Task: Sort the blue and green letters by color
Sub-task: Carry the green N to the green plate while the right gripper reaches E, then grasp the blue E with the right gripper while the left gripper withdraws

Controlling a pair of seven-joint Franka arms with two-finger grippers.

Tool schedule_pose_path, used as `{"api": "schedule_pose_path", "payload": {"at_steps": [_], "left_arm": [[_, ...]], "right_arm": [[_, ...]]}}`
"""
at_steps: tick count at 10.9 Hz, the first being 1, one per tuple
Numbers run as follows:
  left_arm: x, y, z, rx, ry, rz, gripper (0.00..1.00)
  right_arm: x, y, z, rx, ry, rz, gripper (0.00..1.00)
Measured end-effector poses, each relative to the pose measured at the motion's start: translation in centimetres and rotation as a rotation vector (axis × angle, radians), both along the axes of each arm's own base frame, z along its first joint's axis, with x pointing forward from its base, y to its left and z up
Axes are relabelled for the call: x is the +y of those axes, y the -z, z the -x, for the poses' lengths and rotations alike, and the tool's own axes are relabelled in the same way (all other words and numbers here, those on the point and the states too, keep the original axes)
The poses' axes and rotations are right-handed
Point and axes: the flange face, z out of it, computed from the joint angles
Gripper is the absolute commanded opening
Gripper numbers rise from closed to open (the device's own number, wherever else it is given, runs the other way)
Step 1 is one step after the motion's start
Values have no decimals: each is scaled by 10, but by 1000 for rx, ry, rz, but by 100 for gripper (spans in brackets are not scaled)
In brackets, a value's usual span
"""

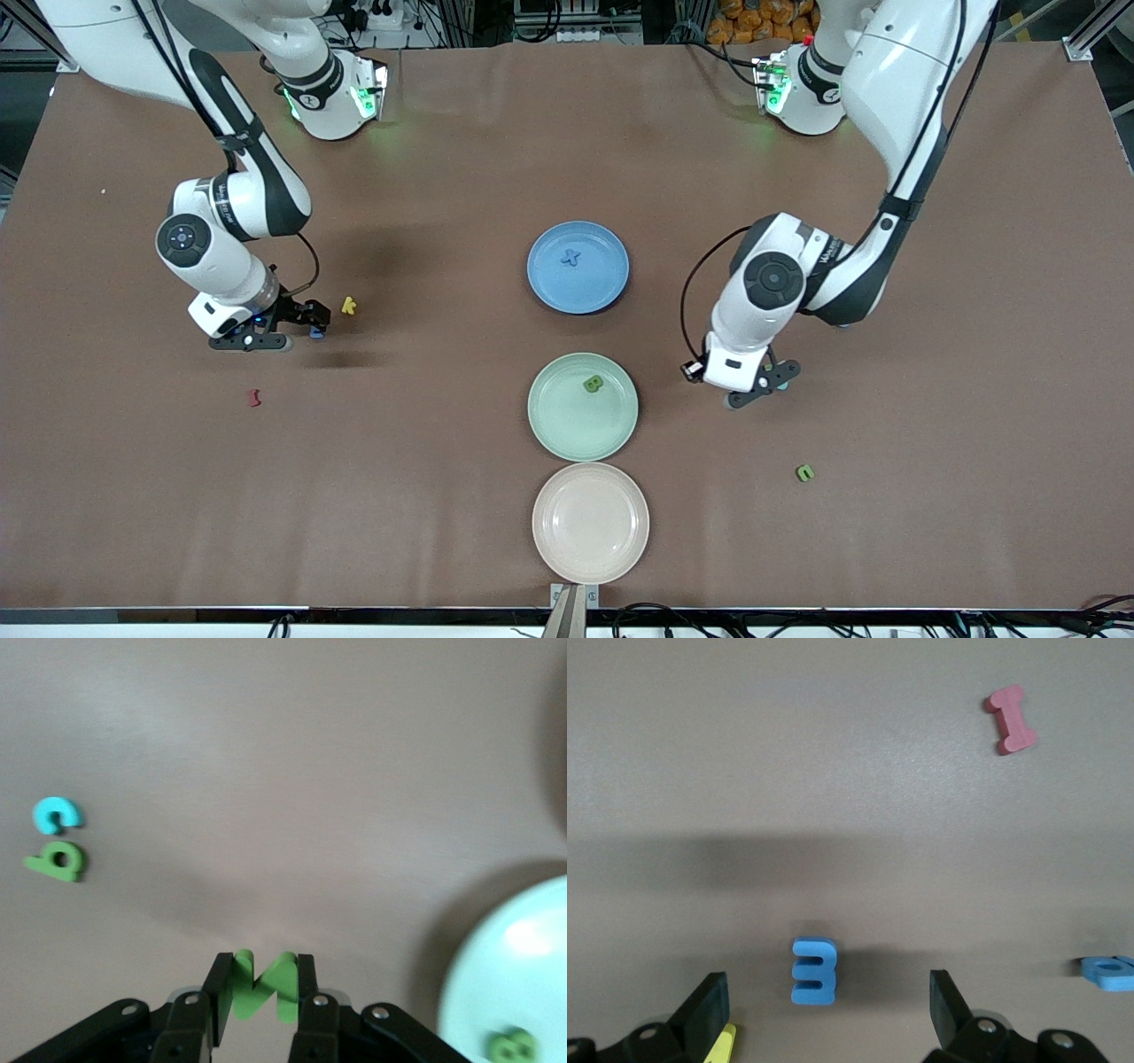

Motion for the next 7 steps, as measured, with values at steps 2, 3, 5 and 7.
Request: {"api": "schedule_pose_path", "payload": {"at_steps": [2, 3, 5, 7], "left_arm": [[-36, -15, -2, -38, 42, 26, 0], [-52, -16, -1, -47, 61, 36, 0], [-85, -13, 2, -57, 98, 55, 0], [-114, -10, 4, -70, 136, 75, 0]], "right_arm": [[2, 6, 7, -25, -4, -10, 100], [3, 10, 11, -26, -6, -13, 100], [4, 15, 15, -23, -8, -16, 100], [5, 22, 15, -32, -9, -24, 100]]}}
